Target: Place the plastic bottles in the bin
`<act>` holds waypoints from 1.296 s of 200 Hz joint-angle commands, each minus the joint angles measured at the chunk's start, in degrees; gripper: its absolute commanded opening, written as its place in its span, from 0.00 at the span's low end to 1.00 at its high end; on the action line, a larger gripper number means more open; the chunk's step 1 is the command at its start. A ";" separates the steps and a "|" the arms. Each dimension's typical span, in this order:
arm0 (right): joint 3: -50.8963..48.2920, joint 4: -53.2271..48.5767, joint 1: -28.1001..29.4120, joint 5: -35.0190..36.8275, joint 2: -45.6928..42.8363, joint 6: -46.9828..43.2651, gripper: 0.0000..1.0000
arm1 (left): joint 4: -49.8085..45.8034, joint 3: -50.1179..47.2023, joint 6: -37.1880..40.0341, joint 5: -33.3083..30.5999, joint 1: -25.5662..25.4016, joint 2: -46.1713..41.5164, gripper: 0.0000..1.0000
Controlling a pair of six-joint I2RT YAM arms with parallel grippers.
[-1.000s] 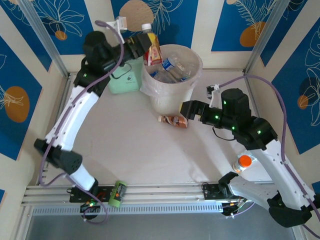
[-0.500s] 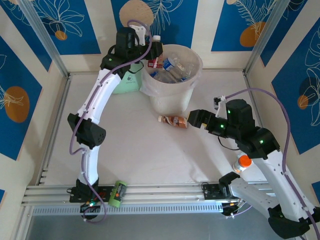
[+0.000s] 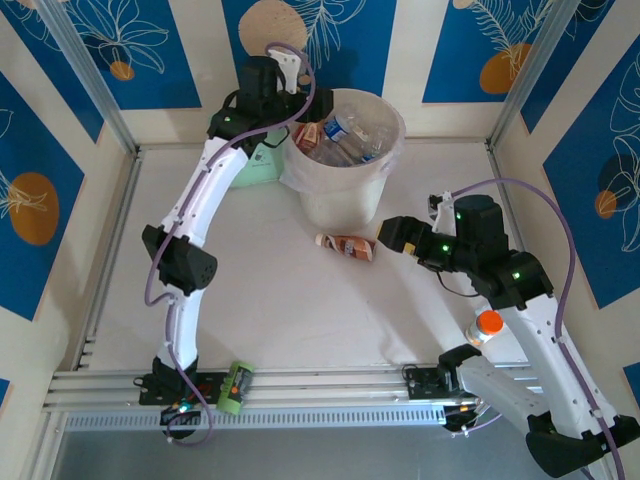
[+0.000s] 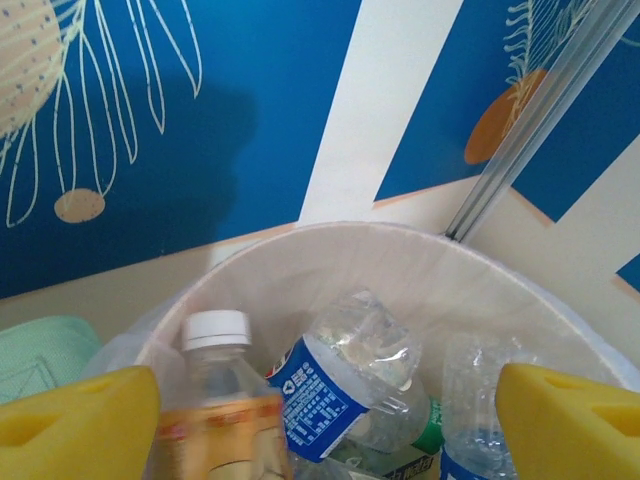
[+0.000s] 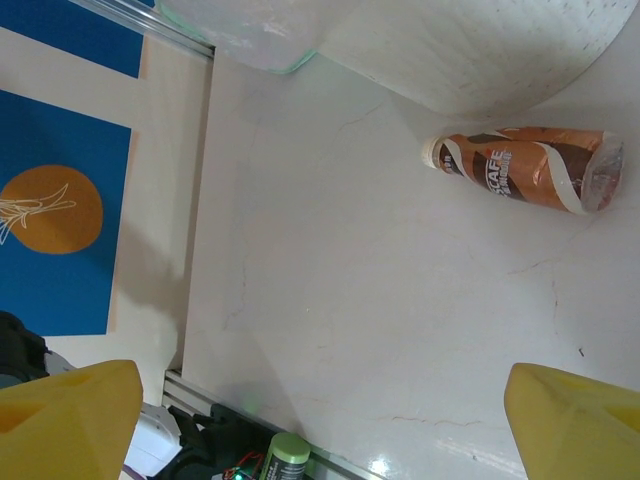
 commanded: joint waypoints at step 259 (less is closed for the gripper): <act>-20.59 28.77 -4.00 5.32 26.07 39.16 0.91 | 17.22 -95.08 -41.29 3.84 0.33 -67.90 0.68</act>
